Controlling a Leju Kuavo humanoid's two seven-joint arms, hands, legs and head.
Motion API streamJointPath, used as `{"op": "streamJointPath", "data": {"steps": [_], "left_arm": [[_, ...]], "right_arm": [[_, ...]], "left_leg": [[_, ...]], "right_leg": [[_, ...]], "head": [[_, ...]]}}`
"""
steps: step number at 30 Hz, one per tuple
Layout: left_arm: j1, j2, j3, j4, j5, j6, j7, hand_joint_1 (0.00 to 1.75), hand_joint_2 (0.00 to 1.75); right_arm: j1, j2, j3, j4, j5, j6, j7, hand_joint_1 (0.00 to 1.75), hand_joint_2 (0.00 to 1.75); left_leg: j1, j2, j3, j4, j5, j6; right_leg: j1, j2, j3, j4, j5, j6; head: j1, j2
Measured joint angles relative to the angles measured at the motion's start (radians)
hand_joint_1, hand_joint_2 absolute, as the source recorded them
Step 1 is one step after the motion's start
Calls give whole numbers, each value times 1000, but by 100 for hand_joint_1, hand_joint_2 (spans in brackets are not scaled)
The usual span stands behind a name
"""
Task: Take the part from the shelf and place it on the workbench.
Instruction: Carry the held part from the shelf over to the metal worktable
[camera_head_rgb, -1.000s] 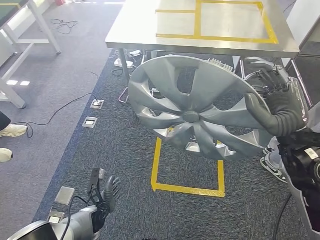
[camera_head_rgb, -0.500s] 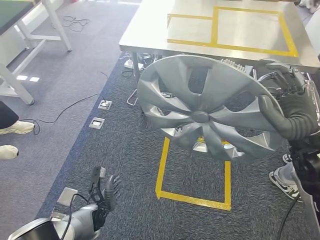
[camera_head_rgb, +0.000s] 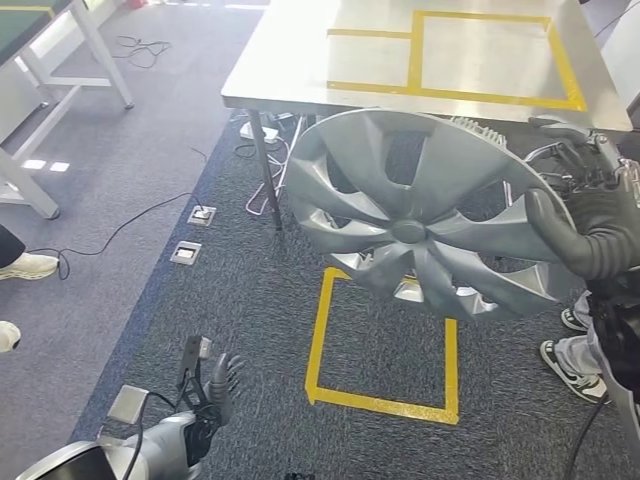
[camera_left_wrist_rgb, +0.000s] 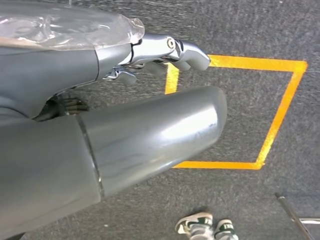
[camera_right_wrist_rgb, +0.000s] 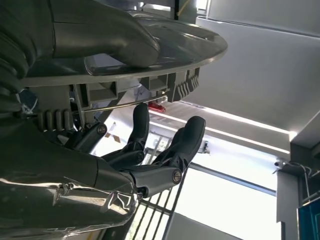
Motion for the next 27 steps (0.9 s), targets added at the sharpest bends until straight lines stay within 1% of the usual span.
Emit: {"op": "streamJointPath", "data": {"steps": [1,2,4,5,6,7,8,9,10,11,12,13,14,15,16,17,18,19,20,21,22,24,25,26,27], "left_arm": [[-1,0,0,0,-2,0,0,0,0],[-1,-1,0,0,-3,0,0,0,0],[0,-3,0,0,-6,0,0,0,0],[0,-4,0,0,-7,0,0,0,0],[0,-5,0,0,-8,0,0,0,0],[0,-5,0,0,-8,0,0,0,0],[1,-6,0,0,-9,0,0,0,0],[1,-7,-1,0,-9,0,0,0,0],[2,-8,-1,0,-10,0,-1,0,0],[4,-9,-1,0,-11,0,-1,0,0],[6,-10,-1,0,-12,0,-1,0,0],[8,-11,-1,0,-12,0,-1,0,0],[9,-12,-1,0,-13,0,-1,0,0],[8,-13,-1,0,-13,0,-1,0,0],[8,-14,-2,0,-13,0,-2,0,0],[7,-15,-3,0,-13,0,-2,0,0],[7,-16,-5,0,-14,0,-2,0,0],[7,-16,-7,0,-14,0,-2,0,0],[6,-16,-11,0,-14,0,-3,0,0],[5,-16,-13,0,-14,0,-3,0,0],[4,-15,-15,0,-13,0,-3,0,0],[5,-13,-17,0,-8,0,-3,0,0],[6,-11,-17,0,-3,1,-2,0,0],[7,-8,-17,0,1,0,-1,0,0],[7,-5,-18,0,6,0,-1,0,0]], "right_arm": [[1,-1,-2,-5,0,-2,2,175,175],[1,-2,-5,-9,1,-3,3,175,175],[4,-4,-11,-18,2,-5,5,175,175],[7,-7,-14,-23,3,-6,6,175,175],[11,-10,-16,-29,4,-8,8,175,175],[14,-12,-19,-34,5,-9,10,175,175],[16,-15,-21,-39,6,-10,13,175,175],[18,-17,-23,-43,6,-12,16,175,175],[20,-19,-24,-47,6,-15,20,175,175],[23,-21,-26,-51,6,-17,25,175,175],[27,-24,-28,-55,6,-19,30,175,175],[30,-27,-29,-59,6,-21,33,175,175],[32,-30,-31,-63,6,-23,36,175,175],[32,-33,-33,-68,5,-24,38,175,175],[32,-35,-35,-73,4,-25,39,175,175],[32,-36,-37,-78,3,-26,39,175,175],[32,-37,-38,-83,3,-27,40,175,175],[33,-37,-38,-86,3,-27,41,175,175],[33,-38,-39,-90,3,-28,41,175,175],[32,-39,-40,-93,3,-29,43,175,175],[31,-39,-41,-95,2,-30,44,175,175],[30,-41,-41,-98,1,-34,46,175,175],[30,-41,-40,-98,0,-36,45,175,175],[30,-41,-39,-98,-1,-38,43,175,175],[30,-41,-38,-98,-1,-39,39,175,175]], "left_leg": [[-2,1,22,-49,17,3],[-4,1,33,-71,18,7],[-8,-3,38,-73,9,18],[-9,-4,42,-75,7,25],[-8,-4,48,-78,4,32],[-6,-5,55,-80,1,39],[-6,-5,61,-81,-3,44],[-7,-5,66,-81,-8,49],[-9,-6,70,-81,-12,51],[-10,-8,76,-80,-17,51],[-11,-10,84,-80,-23,51],[-11,-13,93,-80,-30,50],[-12,-15,104,-80,-37,48],[-13,-17,112,-79,-44,45],[-15,-19,116,-78,-48,41],[-15,-19,117,-79,-52,36],[-16,-20,115,-79,-54,31],[-16,-19,115,-78,-58,25],[-16,-17,111,-67,-66,20],[-16,-16,96,-35,-82,15],[-14,-14,68,20,-105,10],[-9,-10,-20,168,-152,3],[-6,-9,-55,207,-147,0],[-3,-7,-67,200,-119,-1],[-1,-6,-56,147,-72,-1]], "right_leg": [[1,0,4,0,-6,5],[2,1,6,0,-11,11],[1,0,9,-2,-18,23],[-1,-1,7,6,-25,28],[-3,-2,-1,28,-39,32],[-4,-3,-21,73,-61,36],[-5,-3,-54,140,-89,38],[-5,-3,-95,218,-118,40],[-5,-3,-135,286,-137,41],[-5,-3,-165,326,-139,41],[-5,-3,-174,323,-118,40],[-4,-3,-162,277,-78,37],[-3,-2,-136,202,-25,32],[0,-1,-102,123,15,26],[4,-1,-75,62,38,20],[7,0,-58,26,46,15],[8,1,-48,10,40,11],[5,1,-43,4,37,8],[2,1,-37,-1,36,4],[-1,0,-31,-7,35,0],[-2,-1,-24,-10,32,-4],[-2,-2,-17,-11,25,-9],[-1,-2,-11,-11,19,-9],[-2,-2,-2,-11,11,-8],[-2,-2,9,-11,2,-5]], "head": [[0,0],[1,0],[3,0],[5,0],[7,0],[9,0],[13,0],[15,0],[15,0],[15,0],[16,0],[16,0],[16,0],[17,0],[19,0],[20,0],[20,0],[20,0],[18,0],[15,0],[13,0],[10,0],[8,0],[7,0],[5,0]]}}
